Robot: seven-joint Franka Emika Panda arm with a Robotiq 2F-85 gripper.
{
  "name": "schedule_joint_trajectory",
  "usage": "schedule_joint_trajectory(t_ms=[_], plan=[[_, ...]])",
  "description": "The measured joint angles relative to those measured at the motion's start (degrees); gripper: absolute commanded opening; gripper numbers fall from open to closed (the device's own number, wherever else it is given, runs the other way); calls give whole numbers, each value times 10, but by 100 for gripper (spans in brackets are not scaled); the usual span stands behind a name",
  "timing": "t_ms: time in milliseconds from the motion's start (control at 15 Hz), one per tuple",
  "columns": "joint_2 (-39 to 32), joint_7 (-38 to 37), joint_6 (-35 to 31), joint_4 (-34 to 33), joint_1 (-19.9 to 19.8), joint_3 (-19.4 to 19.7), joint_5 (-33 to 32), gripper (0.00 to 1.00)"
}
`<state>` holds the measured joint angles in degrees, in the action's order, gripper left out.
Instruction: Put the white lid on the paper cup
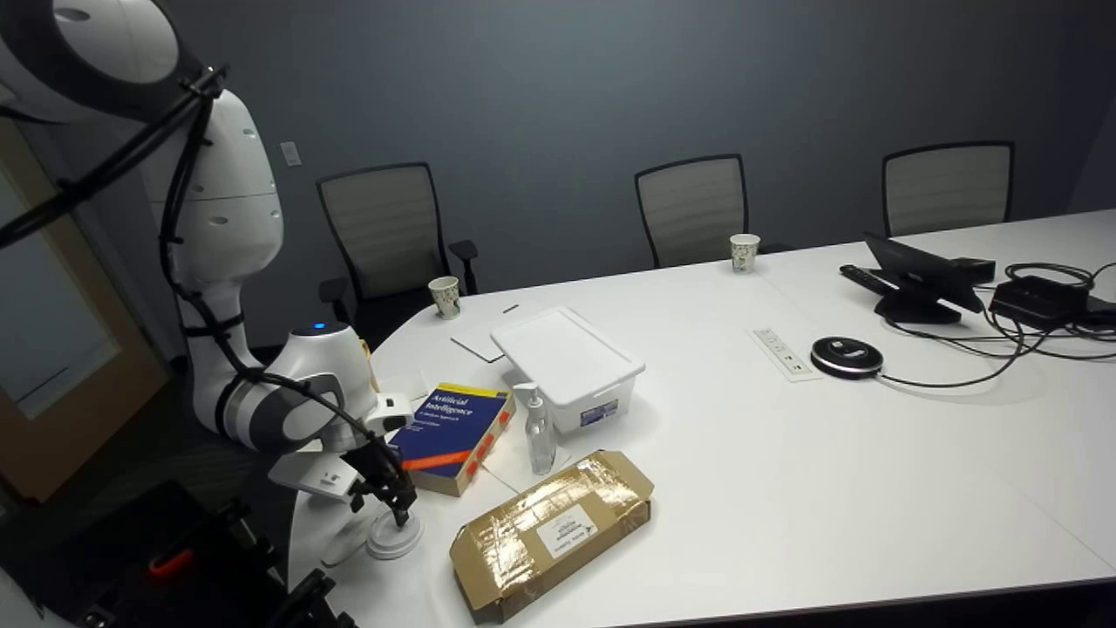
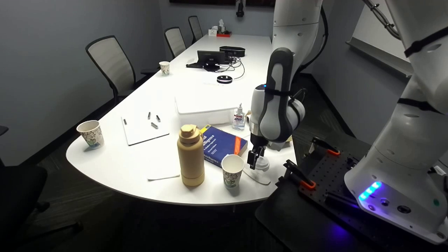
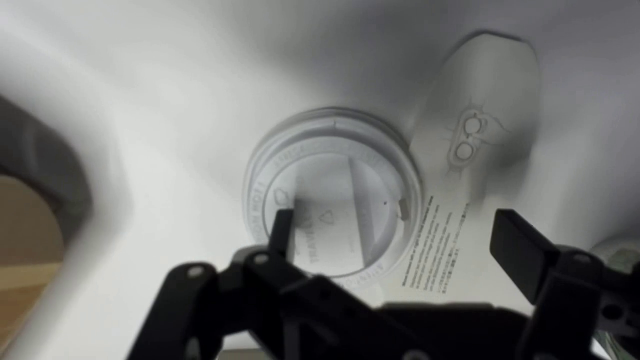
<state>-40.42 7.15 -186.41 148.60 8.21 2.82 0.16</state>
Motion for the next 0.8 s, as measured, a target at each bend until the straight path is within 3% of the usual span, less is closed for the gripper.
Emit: schedule_joint_trajectory(t_ms=[800], plan=[[1, -71, 13, -1, 98, 49, 13, 100]])
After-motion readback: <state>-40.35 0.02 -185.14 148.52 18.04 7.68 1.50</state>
